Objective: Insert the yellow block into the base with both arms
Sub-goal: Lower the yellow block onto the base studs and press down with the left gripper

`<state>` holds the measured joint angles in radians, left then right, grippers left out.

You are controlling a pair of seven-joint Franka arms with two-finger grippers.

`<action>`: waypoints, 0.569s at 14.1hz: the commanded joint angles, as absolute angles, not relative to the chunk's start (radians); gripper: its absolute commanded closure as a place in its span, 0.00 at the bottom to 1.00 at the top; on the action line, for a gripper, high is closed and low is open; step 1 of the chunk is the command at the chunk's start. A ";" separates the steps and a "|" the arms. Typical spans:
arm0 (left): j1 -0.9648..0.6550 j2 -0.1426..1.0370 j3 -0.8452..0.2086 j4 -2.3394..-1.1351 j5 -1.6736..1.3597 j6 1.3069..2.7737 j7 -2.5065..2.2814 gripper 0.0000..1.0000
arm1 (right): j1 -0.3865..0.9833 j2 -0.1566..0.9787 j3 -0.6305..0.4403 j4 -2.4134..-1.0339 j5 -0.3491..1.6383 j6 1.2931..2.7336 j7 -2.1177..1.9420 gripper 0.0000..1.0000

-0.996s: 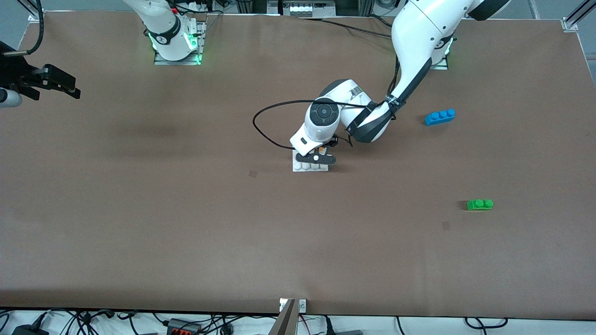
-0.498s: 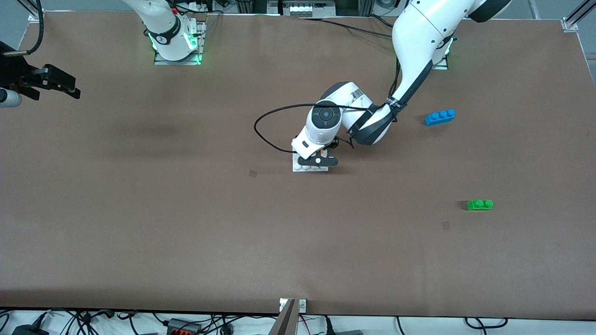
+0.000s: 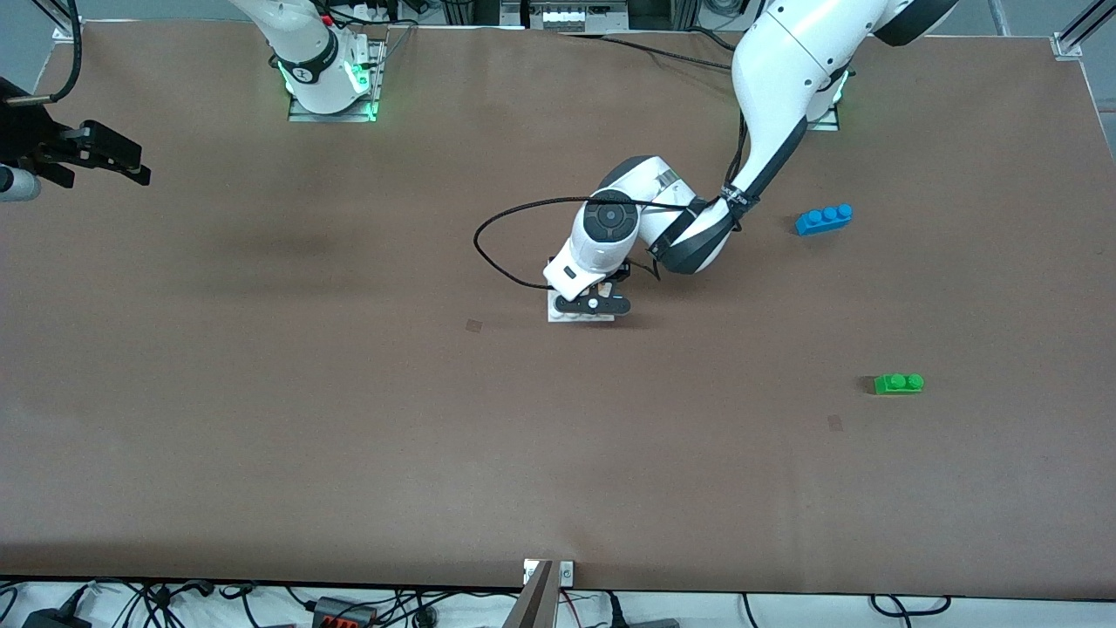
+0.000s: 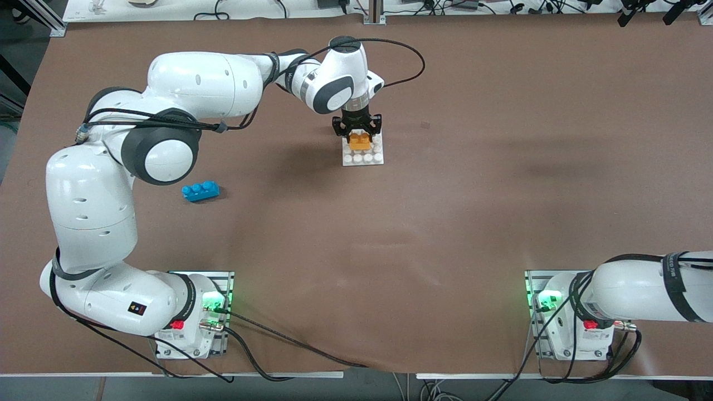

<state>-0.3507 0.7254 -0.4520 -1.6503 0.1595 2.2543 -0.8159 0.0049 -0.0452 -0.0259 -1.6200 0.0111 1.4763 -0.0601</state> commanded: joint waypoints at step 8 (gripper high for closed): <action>-0.356 0.746 -0.457 -1.646 0.192 2.280 -0.856 0.46 | 0.009 -0.054 -0.026 -1.618 0.008 1.473 -0.046 0.00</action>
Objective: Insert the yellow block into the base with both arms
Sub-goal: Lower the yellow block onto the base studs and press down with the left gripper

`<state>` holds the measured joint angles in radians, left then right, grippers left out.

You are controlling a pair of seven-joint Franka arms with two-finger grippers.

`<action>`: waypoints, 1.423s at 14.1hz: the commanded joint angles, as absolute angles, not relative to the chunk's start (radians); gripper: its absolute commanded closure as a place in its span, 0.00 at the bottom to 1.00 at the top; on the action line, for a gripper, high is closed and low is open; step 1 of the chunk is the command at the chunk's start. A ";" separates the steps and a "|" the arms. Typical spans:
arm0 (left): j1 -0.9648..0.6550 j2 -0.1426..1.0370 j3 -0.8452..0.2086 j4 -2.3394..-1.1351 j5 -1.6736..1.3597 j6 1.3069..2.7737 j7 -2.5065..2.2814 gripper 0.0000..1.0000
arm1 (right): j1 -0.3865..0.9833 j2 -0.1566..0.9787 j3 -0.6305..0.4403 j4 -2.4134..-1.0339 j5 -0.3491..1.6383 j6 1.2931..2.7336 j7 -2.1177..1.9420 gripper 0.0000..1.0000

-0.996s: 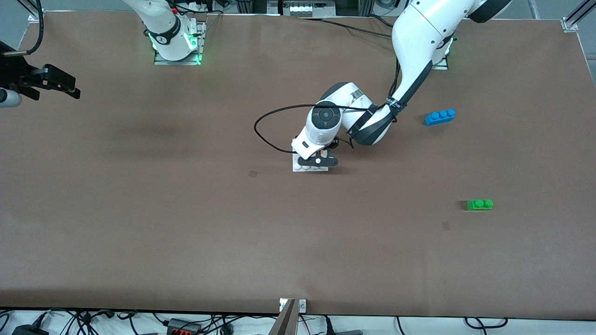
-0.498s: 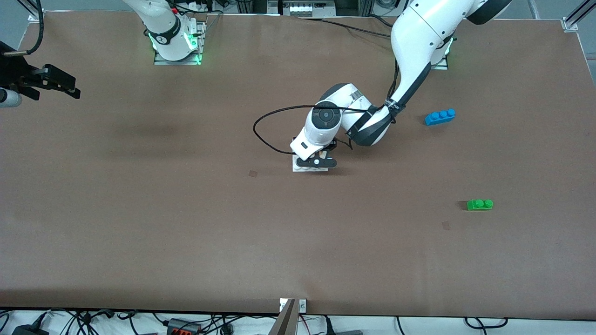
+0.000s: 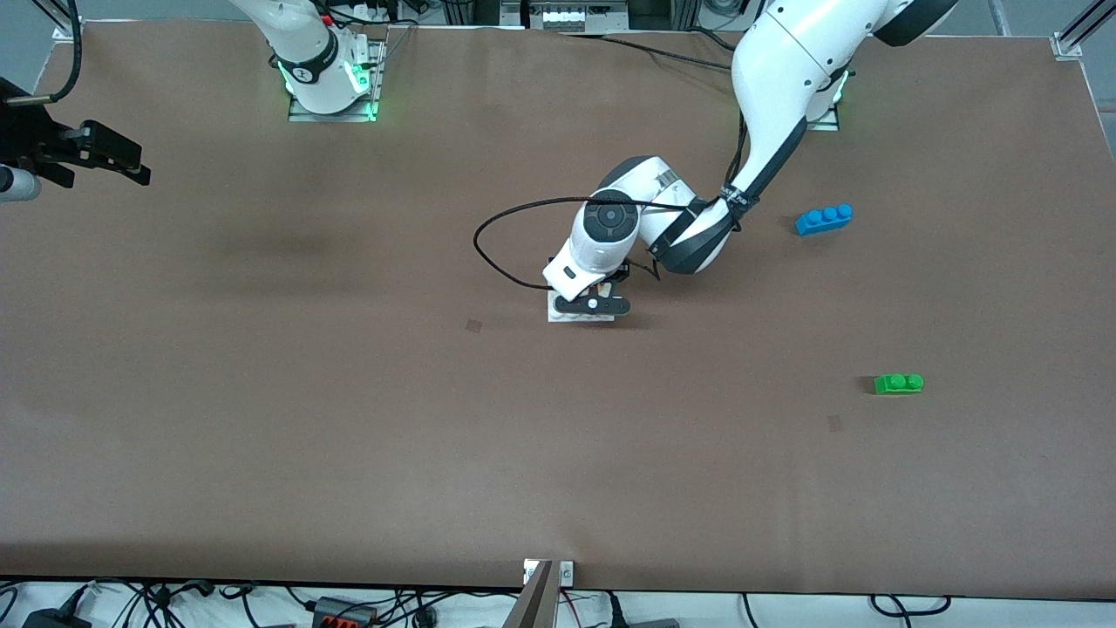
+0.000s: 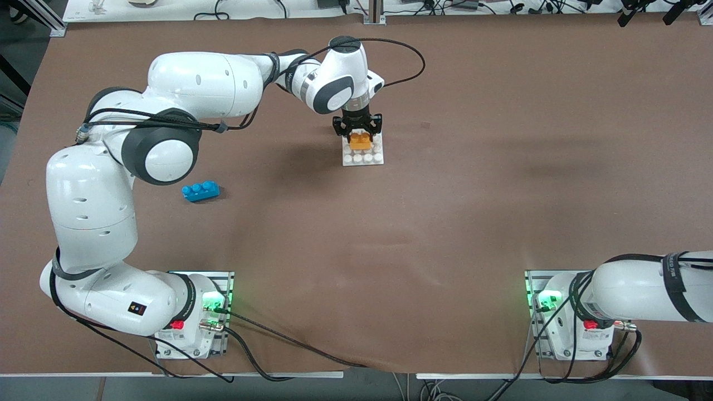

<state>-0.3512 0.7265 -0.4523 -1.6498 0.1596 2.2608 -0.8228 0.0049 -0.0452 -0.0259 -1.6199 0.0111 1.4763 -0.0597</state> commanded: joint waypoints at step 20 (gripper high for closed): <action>-0.348 0.727 -0.468 -1.694 0.222 2.301 -0.838 0.44 | 0.008 -0.054 -0.026 -1.620 0.009 1.473 -0.046 0.00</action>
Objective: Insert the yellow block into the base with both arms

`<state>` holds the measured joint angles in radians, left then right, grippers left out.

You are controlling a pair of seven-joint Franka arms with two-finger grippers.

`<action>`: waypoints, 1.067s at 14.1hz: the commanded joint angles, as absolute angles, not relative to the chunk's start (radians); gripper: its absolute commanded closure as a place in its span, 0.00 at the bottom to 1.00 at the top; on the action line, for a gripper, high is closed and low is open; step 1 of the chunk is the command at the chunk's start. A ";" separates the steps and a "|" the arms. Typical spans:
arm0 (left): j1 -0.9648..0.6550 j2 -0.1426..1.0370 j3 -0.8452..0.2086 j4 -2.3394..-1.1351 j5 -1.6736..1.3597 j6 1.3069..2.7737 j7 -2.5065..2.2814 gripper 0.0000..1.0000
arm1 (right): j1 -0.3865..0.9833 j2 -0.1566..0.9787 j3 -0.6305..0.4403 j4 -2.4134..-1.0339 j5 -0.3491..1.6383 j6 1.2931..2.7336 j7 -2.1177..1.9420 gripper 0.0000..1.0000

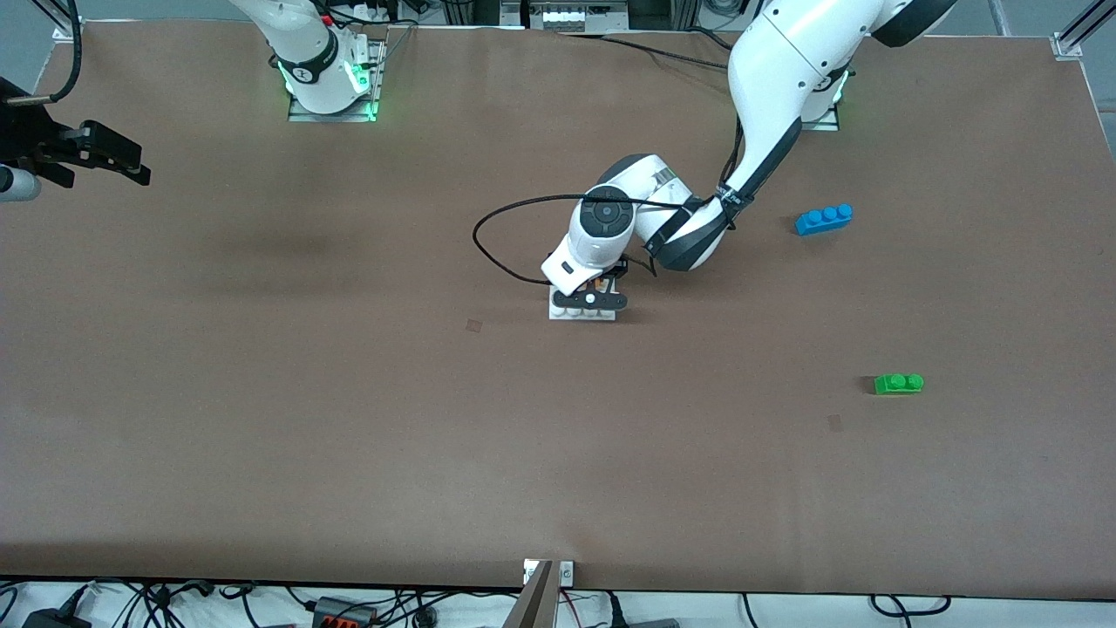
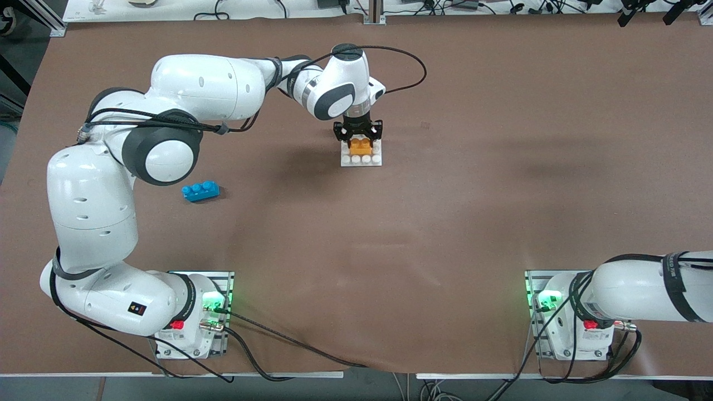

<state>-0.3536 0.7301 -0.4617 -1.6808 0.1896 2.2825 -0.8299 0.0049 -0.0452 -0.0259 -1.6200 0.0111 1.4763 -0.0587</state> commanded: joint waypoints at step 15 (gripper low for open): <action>0.003 0.388 -0.460 -1.629 0.155 1.959 -0.645 0.00 | 0.009 -0.054 -0.026 -1.620 -0.001 1.482 -0.046 0.00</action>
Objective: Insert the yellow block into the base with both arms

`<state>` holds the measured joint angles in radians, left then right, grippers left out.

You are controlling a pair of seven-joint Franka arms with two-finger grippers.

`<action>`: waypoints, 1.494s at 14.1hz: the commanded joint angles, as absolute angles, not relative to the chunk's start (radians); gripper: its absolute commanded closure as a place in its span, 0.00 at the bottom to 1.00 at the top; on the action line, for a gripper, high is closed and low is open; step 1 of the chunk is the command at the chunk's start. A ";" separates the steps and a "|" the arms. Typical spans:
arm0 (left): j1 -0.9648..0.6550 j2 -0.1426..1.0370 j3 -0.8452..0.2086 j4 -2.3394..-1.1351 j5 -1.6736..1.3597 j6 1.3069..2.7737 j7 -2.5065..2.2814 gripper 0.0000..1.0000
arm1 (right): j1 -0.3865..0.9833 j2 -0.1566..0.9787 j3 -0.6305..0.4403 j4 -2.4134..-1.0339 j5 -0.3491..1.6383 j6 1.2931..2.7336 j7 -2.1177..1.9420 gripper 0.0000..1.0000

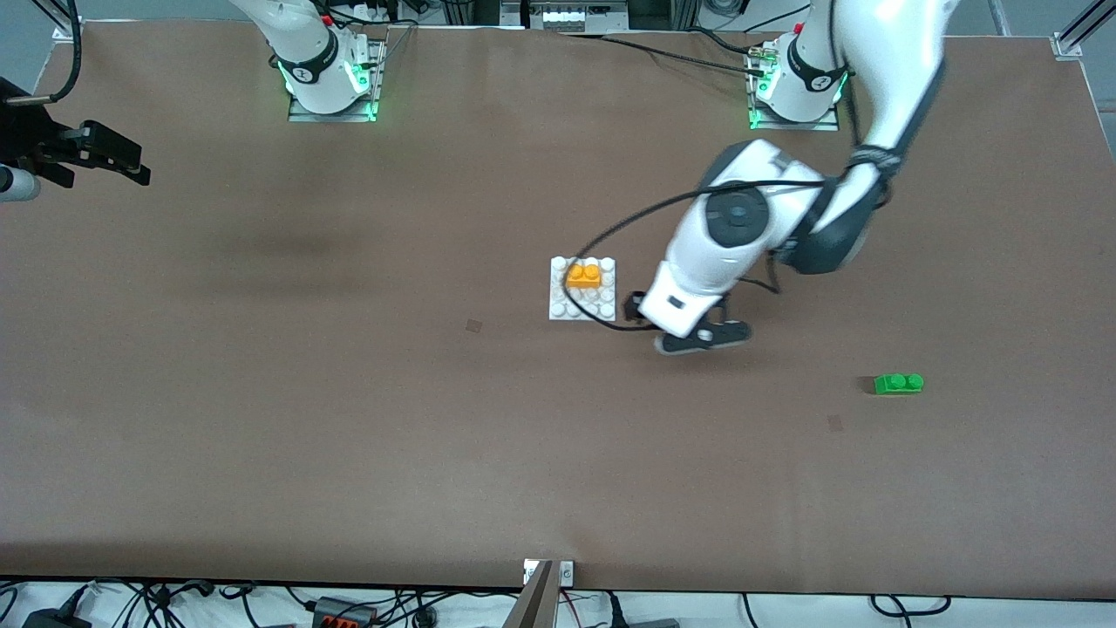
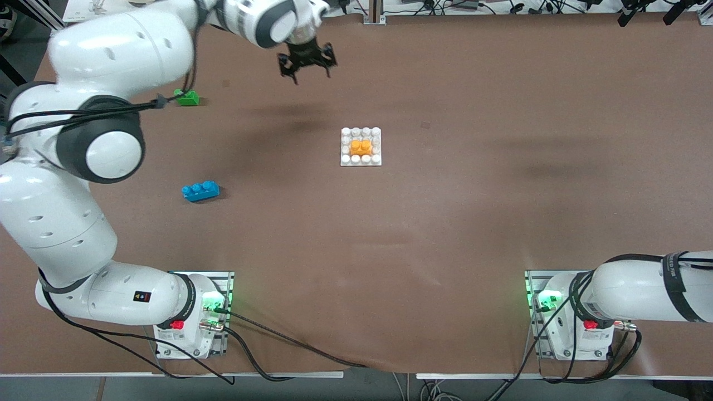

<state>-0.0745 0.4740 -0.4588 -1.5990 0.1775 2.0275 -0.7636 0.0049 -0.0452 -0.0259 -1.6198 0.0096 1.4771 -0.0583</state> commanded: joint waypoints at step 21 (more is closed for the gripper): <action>0.152 0.160 -0.272 -1.489 0.026 1.502 -0.128 0.00 | -0.012 -0.061 -0.031 -1.666 -0.026 1.635 0.005 0.00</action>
<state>0.1609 0.1788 -0.3221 -1.4787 0.0539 1.5128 -0.2388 -0.0082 -0.0509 -0.0334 -1.6512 -0.0002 1.6228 0.0708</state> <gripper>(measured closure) 0.000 0.000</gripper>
